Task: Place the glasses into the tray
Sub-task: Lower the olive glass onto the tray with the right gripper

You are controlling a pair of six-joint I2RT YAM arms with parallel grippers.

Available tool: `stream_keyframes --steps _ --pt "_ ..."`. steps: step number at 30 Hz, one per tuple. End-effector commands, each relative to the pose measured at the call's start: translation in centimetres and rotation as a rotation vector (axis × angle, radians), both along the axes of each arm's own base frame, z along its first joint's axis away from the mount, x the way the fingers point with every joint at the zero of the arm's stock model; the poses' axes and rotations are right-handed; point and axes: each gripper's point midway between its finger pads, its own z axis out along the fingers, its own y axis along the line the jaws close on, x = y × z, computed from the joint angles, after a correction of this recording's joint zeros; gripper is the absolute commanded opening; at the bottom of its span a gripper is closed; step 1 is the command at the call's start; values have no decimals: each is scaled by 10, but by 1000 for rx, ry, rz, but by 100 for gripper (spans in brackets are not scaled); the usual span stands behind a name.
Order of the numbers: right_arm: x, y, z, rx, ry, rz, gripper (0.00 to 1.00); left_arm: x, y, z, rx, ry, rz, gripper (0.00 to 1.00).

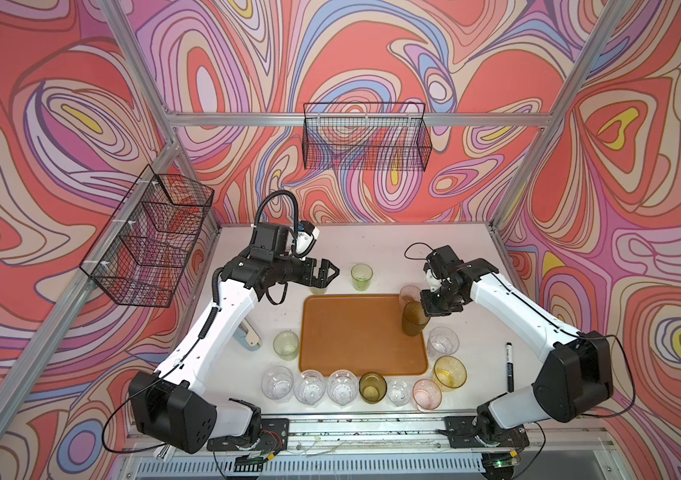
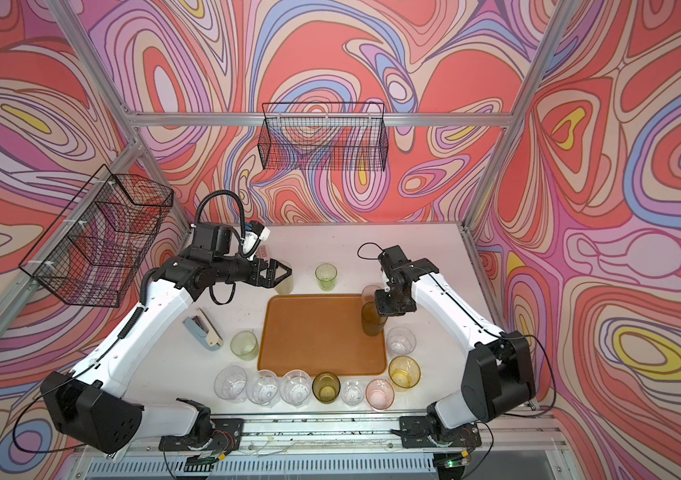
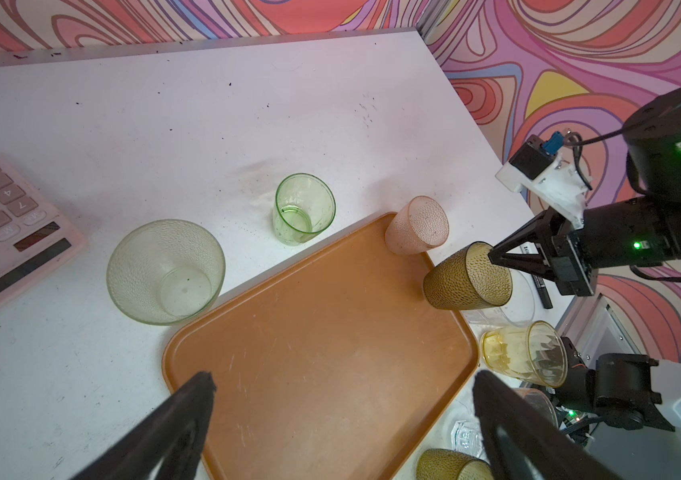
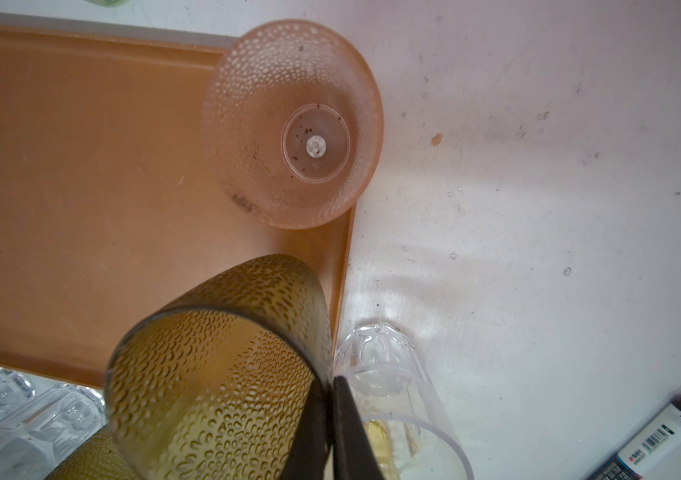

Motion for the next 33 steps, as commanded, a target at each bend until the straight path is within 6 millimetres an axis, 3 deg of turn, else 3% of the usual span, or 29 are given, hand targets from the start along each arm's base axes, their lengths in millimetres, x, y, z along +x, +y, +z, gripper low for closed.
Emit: stream_keyframes --steps 1,33 --pt "6 1 -5 -9 -16 -4 0 -1 -3 4 -6 -8 -22 100" --pt "3 -2 -29 -39 19 -23 0 -2 -1 4 7 -14 -16 100"
